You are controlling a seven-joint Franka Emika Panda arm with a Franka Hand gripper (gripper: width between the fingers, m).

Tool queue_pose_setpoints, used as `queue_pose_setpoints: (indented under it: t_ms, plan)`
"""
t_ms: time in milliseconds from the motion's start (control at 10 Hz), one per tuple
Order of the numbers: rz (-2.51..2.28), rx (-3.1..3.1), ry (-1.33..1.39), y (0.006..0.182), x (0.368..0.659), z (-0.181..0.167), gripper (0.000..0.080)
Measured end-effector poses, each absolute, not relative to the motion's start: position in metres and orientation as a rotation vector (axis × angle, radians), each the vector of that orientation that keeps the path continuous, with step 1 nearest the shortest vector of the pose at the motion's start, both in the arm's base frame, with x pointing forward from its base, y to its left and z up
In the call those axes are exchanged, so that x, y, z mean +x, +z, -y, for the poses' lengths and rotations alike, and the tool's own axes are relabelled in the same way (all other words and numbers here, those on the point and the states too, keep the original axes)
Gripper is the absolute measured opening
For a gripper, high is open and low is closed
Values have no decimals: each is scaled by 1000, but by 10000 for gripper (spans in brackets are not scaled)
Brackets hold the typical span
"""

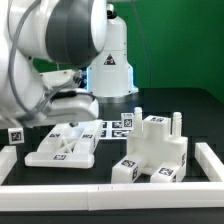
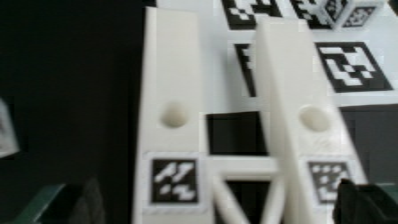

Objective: Assemble chair

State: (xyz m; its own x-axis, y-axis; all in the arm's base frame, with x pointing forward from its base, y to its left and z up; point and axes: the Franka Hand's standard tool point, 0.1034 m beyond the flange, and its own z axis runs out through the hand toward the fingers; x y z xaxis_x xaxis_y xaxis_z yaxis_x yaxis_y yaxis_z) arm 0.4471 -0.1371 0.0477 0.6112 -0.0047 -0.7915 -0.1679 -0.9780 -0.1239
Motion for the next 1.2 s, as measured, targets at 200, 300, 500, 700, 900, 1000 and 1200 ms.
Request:
queue_pose_setpoints:
  t_ms: [200,300,500,700,900,1000,1200]
  plan:
    - [-156,-2647,1302,46,448,138,649]
    - [-156,-2647,1302,46,447,138,649]
    - [-170,-2635,1341,41,445,142,649]
    - [-205,-2606,1416,32,447,145,649]
    - [-251,-2580,1482,26,447,147,649]
    - [-250,-2581,1481,26,448,147,649]
    - [-257,-2571,1494,25,445,147,649]
